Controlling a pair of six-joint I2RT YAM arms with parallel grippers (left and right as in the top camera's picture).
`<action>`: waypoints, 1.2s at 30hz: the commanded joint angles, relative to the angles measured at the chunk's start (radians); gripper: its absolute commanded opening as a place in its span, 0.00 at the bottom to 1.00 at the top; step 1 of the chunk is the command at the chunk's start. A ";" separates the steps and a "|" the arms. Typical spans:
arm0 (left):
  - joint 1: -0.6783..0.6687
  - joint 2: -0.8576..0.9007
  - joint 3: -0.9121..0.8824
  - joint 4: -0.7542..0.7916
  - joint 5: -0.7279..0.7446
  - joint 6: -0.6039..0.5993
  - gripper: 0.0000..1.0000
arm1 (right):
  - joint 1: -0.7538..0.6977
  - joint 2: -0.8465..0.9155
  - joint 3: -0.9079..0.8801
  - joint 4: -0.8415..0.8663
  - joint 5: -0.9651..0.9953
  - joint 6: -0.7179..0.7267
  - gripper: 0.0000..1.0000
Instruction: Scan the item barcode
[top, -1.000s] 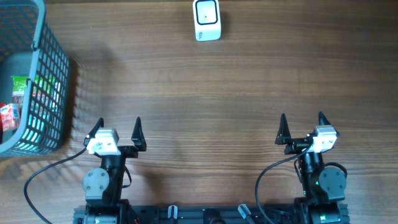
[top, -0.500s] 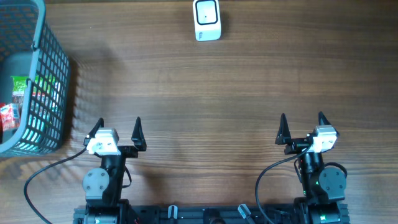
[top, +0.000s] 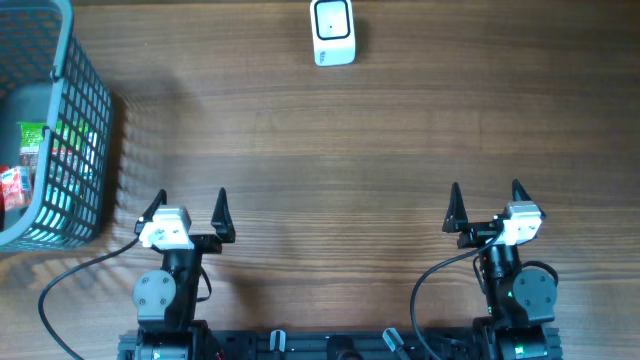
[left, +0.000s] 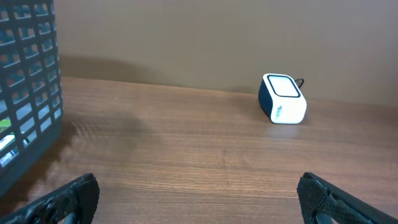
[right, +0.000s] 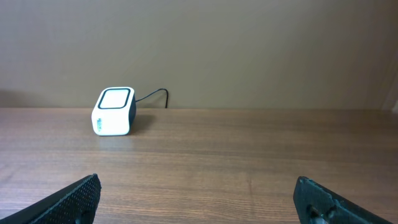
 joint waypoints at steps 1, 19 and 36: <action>0.004 0.000 -0.002 0.036 0.031 0.018 1.00 | -0.002 -0.006 -0.001 0.005 0.002 -0.010 1.00; 0.004 0.789 1.499 -1.082 0.372 -0.106 1.00 | -0.002 -0.006 -0.001 0.005 0.002 -0.010 1.00; 0.036 1.469 2.106 -1.250 -0.627 -0.392 1.00 | -0.002 -0.006 -0.001 0.005 0.002 -0.010 1.00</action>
